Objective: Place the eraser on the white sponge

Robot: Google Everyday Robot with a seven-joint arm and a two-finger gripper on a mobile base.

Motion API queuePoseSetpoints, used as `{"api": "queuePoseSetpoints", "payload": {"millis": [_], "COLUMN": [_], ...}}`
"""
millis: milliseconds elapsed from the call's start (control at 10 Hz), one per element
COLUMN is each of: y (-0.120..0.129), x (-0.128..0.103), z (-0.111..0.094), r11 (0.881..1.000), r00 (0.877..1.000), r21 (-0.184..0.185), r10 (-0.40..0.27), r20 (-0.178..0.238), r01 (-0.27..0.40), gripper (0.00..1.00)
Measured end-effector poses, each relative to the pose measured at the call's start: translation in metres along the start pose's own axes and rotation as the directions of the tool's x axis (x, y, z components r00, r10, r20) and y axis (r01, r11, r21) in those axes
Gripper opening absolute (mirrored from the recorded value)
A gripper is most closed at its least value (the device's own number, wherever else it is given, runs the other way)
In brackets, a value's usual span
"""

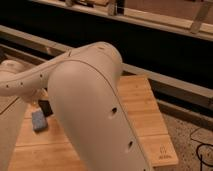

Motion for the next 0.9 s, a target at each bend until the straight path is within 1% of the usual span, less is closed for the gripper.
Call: {"api": "queuePoseSetpoints", "payload": {"millis": [100, 200, 300, 400, 500, 600, 900], "y": [0.016, 0.024, 0.033, 0.043, 0.052, 0.058, 0.071], "x": [-0.008, -0.008, -0.007, -0.004, -0.002, 0.000, 0.006], "z": [-0.011, -0.011, -0.010, -0.007, -0.004, -0.001, 0.010], "r11": [0.996, 0.992, 0.985, 0.976, 0.967, 0.961, 0.949], "r00": [0.996, 0.993, 0.986, 0.978, 0.969, 0.963, 0.950], "r21": [-0.032, -0.043, -0.055, -0.063, -0.064, -0.065, -0.075], "r10": [-0.080, -0.116, -0.163, -0.208, -0.246, -0.270, -0.310], "r20": [0.028, 0.028, 0.022, 0.013, 0.002, -0.007, -0.035], "r01": [0.081, 0.117, 0.164, 0.209, 0.245, 0.269, 0.306], "gripper": [0.00, 0.00, 0.00, 0.00, 0.00, 0.00, 0.00]}}
